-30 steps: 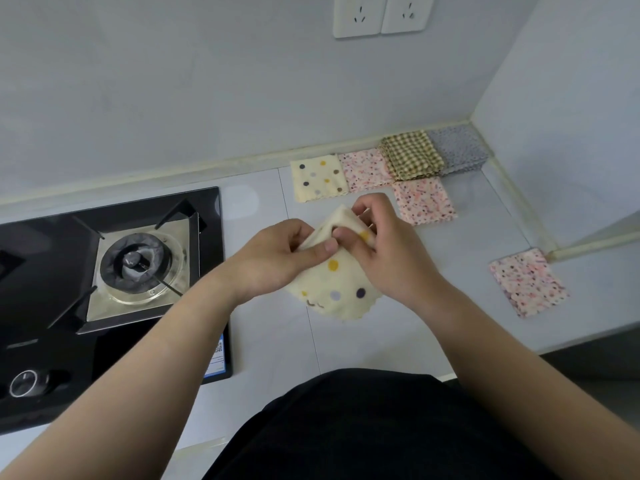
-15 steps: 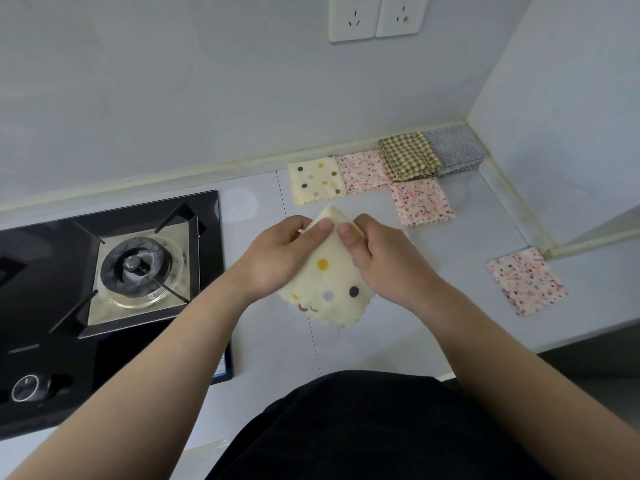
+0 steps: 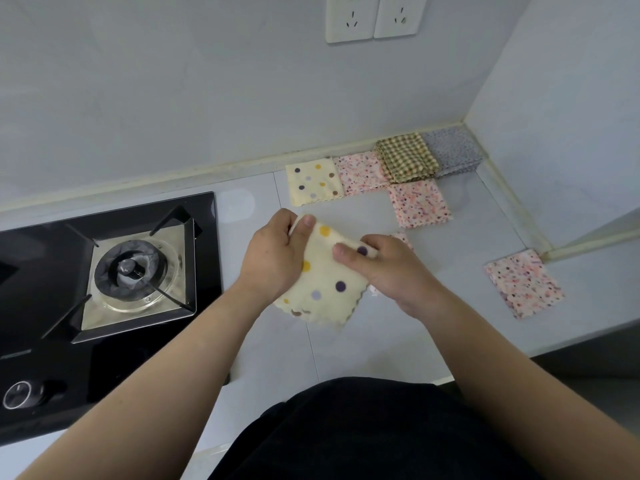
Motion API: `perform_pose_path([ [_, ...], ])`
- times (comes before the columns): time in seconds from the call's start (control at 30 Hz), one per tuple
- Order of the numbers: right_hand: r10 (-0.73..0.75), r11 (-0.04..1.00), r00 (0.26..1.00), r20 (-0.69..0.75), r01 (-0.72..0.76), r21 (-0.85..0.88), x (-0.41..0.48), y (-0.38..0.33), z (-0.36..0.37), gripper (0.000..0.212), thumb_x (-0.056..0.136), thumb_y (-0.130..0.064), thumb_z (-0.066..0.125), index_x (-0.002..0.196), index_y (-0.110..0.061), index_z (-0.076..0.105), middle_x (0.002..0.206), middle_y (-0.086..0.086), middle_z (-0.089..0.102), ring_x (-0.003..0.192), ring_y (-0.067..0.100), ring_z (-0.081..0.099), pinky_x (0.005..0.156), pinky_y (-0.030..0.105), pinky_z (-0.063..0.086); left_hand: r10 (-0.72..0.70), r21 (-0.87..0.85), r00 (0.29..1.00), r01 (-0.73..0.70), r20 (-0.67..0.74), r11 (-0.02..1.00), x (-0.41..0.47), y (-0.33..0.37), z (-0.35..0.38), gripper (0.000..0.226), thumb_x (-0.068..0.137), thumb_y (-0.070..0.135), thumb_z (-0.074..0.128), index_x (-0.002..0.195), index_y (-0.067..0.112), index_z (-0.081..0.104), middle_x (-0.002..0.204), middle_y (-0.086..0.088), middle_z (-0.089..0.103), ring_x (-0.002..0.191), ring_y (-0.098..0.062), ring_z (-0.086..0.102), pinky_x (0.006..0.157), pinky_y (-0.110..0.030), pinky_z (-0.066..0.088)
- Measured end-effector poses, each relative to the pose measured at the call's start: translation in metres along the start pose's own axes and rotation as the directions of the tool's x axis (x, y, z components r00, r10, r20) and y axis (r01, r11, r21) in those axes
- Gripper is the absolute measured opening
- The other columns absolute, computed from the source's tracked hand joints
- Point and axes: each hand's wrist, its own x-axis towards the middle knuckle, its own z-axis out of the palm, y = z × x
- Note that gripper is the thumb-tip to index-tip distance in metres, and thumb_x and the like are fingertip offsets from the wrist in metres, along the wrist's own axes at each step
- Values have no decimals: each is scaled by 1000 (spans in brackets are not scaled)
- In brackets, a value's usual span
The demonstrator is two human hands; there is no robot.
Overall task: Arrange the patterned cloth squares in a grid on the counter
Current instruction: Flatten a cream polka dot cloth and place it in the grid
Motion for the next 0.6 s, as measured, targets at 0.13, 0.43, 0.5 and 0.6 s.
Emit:
perform_pose_path([
  [0.13, 142, 736, 982, 126, -190, 650, -1, 3, 23, 44, 85, -39, 73, 121, -15, 69, 116, 3, 75, 109, 23, 72, 95, 45, 56, -68, -7, 996, 68, -58, 998, 13, 9, 4, 43, 104, 52, 38, 82, 16, 44, 72, 4, 50, 64, -14, 47, 57, -31, 35],
  [0.43, 183, 963, 902, -392, -83, 258, 10, 17, 34, 41, 101, -55, 49, 121, -19, 51, 99, -13, 62, 92, 8, 64, 78, 28, 53, -116, 22, 993, 116, 14, 993, 24, 7, 27, 46, 106, 51, 32, 77, 16, 37, 72, 0, 49, 63, -16, 46, 56, -34, 36],
  [0.5, 166, 973, 895, -413, -80, 217, 13, 20, 33, 42, 102, -53, 47, 124, -17, 50, 97, -15, 59, 89, 4, 61, 68, 21, 47, -136, 14, 990, 136, 28, 991, 28, 4, 29, 47, 106, 52, 33, 77, 15, 38, 73, -1, 48, 64, -18, 46, 58, -34, 38],
  [0.6, 219, 967, 887, -406, -141, 213, 19, 25, 33, 46, 104, -53, 39, 128, -15, 47, 96, -12, 59, 84, 3, 58, 63, 22, 43, -175, 1, 983, 175, 55, 984, 34, 1, 33, 47, 105, 53, 34, 78, 14, 38, 74, -1, 46, 64, -19, 44, 59, -34, 38],
])
